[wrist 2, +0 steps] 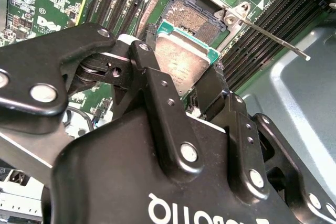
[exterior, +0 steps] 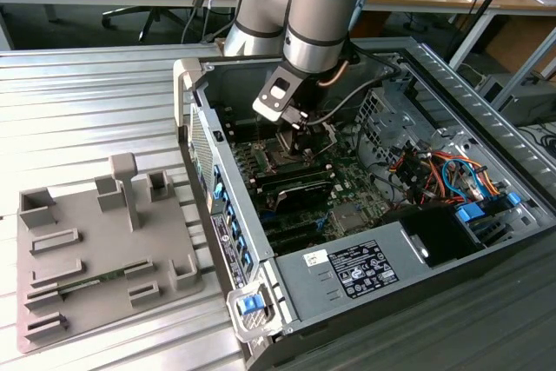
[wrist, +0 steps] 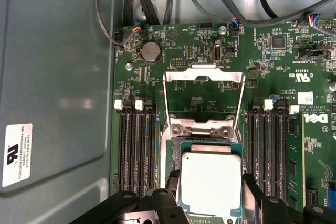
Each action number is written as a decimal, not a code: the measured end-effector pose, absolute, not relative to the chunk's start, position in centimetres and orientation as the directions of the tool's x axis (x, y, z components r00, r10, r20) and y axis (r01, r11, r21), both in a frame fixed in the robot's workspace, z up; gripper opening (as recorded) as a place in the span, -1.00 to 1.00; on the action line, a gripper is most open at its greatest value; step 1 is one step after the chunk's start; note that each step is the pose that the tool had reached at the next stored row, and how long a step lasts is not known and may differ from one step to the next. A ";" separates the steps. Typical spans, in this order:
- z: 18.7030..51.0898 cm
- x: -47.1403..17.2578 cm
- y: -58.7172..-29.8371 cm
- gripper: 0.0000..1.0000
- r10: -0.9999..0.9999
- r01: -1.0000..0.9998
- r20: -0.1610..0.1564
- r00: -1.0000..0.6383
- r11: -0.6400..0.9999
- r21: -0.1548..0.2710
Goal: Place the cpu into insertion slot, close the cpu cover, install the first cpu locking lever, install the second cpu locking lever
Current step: 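Place the cpu into insertion slot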
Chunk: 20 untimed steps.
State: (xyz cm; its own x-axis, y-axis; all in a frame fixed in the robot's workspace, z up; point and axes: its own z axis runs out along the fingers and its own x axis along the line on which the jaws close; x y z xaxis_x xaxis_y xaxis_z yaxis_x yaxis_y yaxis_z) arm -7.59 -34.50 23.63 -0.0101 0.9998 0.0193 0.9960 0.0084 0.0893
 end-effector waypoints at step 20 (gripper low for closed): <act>23.1 -8.0 -34.3 0.09 1.000 0.996 0.019 -0.010 0.008 0.089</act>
State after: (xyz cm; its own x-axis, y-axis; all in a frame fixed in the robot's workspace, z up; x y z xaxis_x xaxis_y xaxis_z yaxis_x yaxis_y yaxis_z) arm -7.96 -34.30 23.08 -0.0101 0.9998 0.0193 0.9960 0.0084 0.0893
